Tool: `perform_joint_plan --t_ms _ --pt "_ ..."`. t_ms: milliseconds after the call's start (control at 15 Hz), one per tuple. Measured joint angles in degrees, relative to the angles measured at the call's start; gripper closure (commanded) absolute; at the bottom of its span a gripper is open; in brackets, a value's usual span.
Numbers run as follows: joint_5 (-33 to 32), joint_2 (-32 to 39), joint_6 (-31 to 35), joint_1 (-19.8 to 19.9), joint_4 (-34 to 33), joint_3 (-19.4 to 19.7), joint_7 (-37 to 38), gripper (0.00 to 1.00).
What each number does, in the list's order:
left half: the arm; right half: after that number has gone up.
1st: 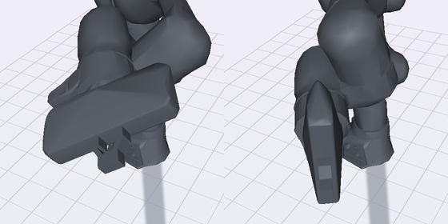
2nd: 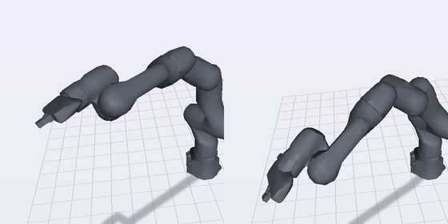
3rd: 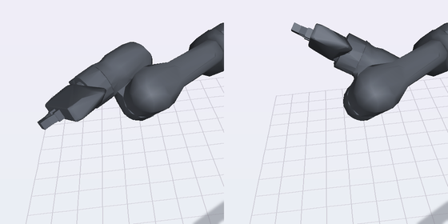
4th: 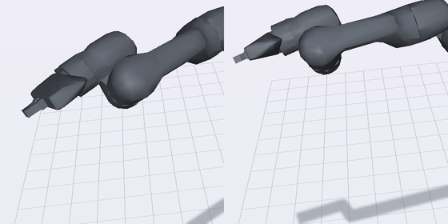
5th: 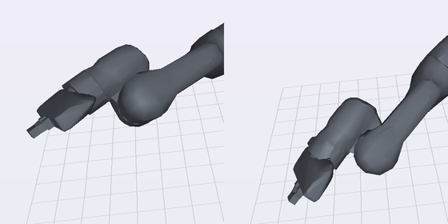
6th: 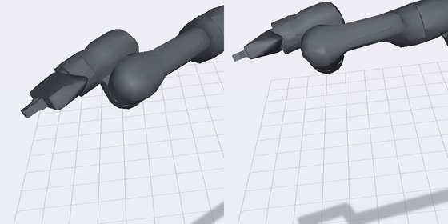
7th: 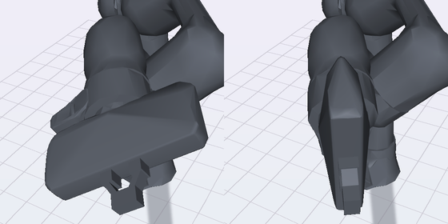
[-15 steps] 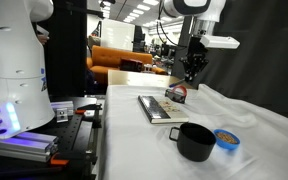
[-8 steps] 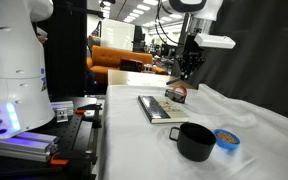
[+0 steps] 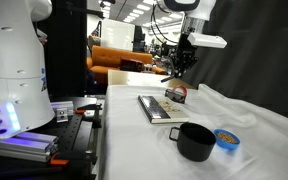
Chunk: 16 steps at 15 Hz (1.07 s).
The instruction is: Pick up the pen from the black cup and put it on the book.
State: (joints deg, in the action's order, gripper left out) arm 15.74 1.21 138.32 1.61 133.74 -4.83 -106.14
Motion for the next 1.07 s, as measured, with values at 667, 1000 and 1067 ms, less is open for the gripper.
perform_joint_plan --t_ms 667,1000,1067 --pt "0.7 -0.5 -1.5 -1.3 2.6 0.3 0.1 0.96" --pt "0.7 -1.0 -1.9 -1.3 3.4 0.7 0.1 0.96" --pt "0.7 -1.0 -2.0 -1.3 3.5 0.7 0.2 0.96"
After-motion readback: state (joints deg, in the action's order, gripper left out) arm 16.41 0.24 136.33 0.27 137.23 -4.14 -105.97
